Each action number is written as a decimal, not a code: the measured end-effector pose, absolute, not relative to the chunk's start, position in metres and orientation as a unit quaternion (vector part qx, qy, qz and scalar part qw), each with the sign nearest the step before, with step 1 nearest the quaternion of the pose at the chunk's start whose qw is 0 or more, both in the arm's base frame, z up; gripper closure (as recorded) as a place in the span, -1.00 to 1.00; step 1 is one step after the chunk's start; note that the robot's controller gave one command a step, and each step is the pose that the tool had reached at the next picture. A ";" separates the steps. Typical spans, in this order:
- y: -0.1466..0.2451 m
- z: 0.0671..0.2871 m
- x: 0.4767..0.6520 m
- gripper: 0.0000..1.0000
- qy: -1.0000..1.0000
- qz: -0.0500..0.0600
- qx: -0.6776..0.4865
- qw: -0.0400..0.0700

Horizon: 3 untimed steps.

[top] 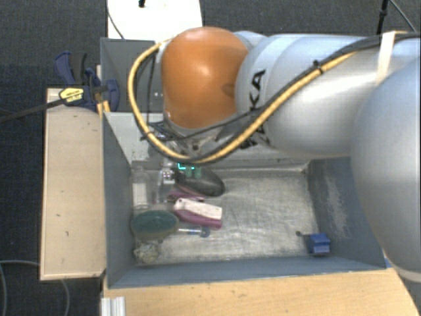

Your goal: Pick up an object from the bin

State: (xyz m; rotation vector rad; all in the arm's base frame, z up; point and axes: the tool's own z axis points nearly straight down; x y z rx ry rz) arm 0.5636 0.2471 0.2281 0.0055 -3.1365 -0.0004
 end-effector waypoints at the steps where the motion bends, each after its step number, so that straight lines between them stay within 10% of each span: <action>1: 0.218 0.101 0.521 -1.00 -0.970 -0.002 -0.242 -0.003; 2: 0.219 0.102 0.521 1.00 -0.970 -0.003 -0.245 -0.002; 3: 0.220 0.224 0.531 1.00 -0.970 -0.003 -0.245 -0.004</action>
Offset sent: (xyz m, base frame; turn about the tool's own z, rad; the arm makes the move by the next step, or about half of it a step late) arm -0.0446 -0.0295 -0.1287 0.4928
